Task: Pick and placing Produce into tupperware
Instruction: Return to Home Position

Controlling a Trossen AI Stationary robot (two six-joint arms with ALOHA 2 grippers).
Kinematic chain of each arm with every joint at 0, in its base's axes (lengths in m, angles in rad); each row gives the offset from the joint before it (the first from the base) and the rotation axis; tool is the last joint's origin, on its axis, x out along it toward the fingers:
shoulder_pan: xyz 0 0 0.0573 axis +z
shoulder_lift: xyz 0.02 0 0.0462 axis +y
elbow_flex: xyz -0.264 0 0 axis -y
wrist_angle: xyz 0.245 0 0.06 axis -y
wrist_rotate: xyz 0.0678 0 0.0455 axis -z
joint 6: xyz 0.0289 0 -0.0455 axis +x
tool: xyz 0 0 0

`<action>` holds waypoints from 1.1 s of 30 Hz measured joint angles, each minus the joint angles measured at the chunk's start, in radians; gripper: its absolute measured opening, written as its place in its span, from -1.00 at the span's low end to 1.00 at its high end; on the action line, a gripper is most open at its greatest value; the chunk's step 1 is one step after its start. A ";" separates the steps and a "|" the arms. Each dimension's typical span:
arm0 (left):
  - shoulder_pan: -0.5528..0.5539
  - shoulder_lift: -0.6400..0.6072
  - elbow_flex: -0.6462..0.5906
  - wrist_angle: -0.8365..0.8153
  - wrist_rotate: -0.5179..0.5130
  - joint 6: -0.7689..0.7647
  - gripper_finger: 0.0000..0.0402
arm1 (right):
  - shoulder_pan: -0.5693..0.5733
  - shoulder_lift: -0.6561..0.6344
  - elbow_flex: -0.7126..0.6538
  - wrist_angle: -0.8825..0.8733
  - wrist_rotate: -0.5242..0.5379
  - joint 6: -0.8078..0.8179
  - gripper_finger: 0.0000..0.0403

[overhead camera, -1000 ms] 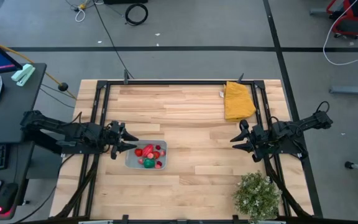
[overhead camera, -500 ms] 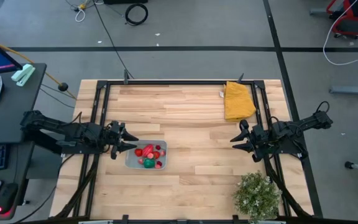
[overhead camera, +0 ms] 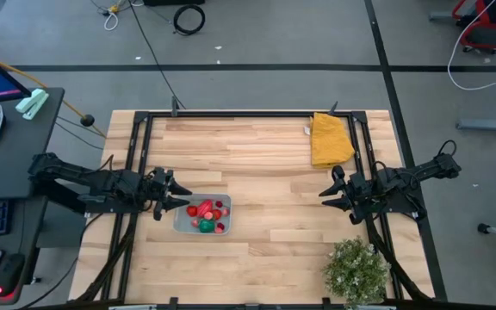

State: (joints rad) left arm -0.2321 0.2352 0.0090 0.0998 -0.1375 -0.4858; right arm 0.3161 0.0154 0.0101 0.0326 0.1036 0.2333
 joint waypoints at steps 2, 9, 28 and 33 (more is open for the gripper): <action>0.000 0.000 0.000 0.000 0.000 0.000 -0.05 | 0.000 0.000 0.000 0.000 0.000 0.000 -0.35; 0.000 0.000 0.000 0.000 0.000 0.000 -0.04 | 0.000 0.000 0.000 0.000 0.000 0.000 -0.35; 0.000 0.000 0.000 0.000 0.000 0.000 -0.04 | 0.000 0.000 0.000 0.000 0.000 0.000 -0.35; 0.000 0.000 0.000 0.000 0.000 0.000 -0.06 | 0.000 0.000 0.000 0.000 0.000 0.000 -0.35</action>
State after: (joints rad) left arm -0.2321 0.2352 0.0088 0.0999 -0.1375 -0.4862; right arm 0.3164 0.0154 0.0101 0.0326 0.1036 0.2333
